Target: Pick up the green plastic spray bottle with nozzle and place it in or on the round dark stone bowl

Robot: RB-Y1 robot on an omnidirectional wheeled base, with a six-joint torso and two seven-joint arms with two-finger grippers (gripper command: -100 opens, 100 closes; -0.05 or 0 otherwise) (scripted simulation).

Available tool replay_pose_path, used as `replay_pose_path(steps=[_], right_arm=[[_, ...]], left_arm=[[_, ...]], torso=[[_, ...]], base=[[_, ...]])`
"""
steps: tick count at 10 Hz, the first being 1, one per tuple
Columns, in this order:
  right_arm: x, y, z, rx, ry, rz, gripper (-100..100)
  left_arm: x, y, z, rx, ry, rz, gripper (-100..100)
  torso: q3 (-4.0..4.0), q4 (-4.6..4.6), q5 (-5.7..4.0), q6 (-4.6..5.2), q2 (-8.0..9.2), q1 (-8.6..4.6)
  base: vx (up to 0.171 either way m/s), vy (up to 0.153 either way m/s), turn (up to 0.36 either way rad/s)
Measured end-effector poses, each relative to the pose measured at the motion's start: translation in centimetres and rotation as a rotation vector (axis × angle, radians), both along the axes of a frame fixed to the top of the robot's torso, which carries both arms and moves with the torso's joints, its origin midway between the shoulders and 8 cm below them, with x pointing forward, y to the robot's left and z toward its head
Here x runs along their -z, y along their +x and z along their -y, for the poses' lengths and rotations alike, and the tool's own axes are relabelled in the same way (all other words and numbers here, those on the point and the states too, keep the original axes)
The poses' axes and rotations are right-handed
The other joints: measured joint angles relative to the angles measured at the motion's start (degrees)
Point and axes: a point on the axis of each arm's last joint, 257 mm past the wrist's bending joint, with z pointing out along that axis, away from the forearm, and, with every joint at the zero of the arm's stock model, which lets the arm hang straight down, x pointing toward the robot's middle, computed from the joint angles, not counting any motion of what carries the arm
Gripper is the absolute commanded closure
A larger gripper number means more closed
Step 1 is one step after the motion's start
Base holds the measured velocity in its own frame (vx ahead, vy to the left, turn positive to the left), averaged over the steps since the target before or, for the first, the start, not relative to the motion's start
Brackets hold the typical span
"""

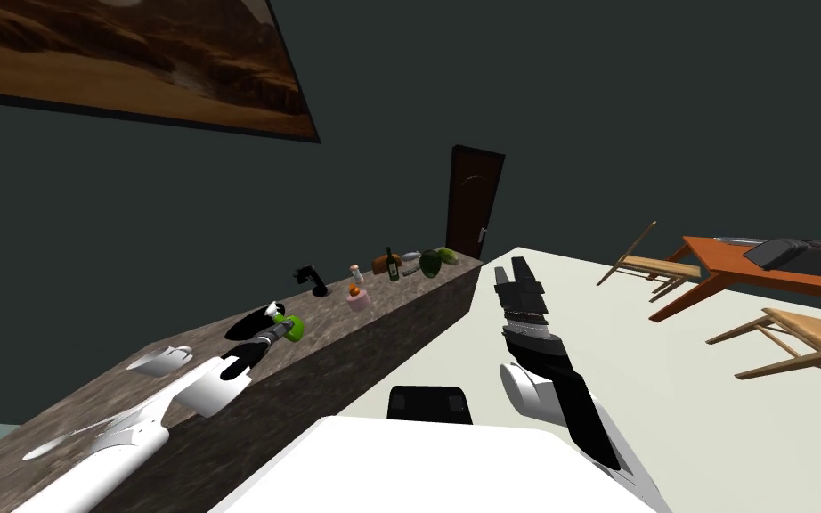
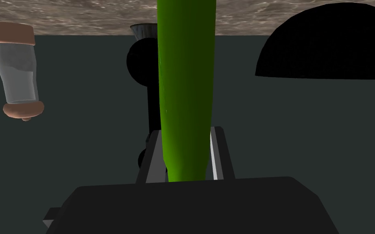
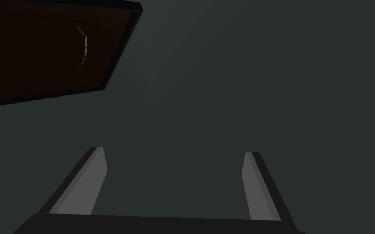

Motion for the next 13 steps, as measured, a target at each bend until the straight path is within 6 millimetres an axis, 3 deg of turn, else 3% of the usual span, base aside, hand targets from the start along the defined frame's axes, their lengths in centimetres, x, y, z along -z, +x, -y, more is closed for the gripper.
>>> replay_pose_path(steps=[7,13], right_arm=[[0.0,0.0,0.0,0.000,0.000,0.000,0],[0.0,0.0,0.0,0.000,-0.001,0.000,0]], left_arm=[[-1.1,-1.4,-1.1,-0.003,-0.036,-0.043,100],[-6.9,2.7,-0.4,0.050,0.027,-0.007,100]], torso=[[-0.01,0.06,0.04,0.14,-0.09,0.40],[-0.19,0.02,0.17,0.29,-0.44,1.42]], base=[[-0.049,-0.004,0.019],[0.011,0.250,-0.012]])
